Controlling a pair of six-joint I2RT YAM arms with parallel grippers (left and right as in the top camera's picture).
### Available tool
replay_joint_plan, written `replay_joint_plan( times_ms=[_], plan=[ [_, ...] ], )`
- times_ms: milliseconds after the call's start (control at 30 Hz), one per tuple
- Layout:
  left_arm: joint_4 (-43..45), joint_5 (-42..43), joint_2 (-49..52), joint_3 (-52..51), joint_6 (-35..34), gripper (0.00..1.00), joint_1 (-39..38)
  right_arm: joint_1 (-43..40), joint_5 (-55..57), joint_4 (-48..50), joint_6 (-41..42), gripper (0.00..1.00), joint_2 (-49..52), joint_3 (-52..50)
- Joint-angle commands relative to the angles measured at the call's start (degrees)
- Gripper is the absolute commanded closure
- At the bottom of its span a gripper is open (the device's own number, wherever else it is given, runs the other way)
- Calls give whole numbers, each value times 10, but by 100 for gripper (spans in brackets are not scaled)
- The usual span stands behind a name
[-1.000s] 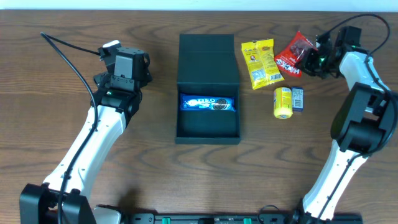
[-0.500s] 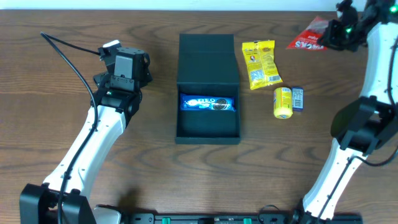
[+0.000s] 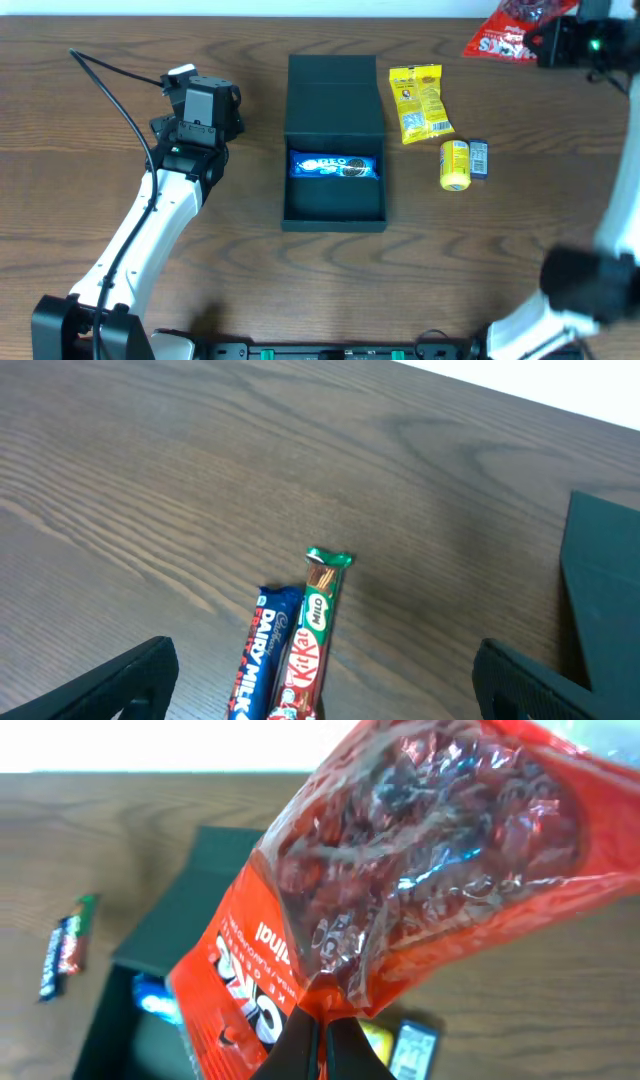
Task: Pack container
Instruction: 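Lift the red Hacks bag and carry it over the box, then lower the red Hacks bag into the box and release it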
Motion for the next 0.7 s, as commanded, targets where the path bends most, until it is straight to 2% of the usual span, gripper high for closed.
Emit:
replay_joint_plan(
  times_ms=[0,100,233,367,500,667],
  plan=[
    [0,-7,-6,6,17,5,3,41,-37,39,14,99,-74,-134],
    [0,-11,-6,6,19,5,3,124,-37,65,19,99,-131,-241],
    [0,-11,-6,6,19,5,3,261,-37,62,19,99,-134,-290],
    [0,-11,-6,6,19,4,3,342,-36,110,26,99,-129,-330],
    [-1,-11,-6,6,19,4,3,373,-37,208,142,98,-128,-415],
    [-1,-11,-6,6,19,5,3,374,-38,285,209,99,-128,-494]
  ],
)
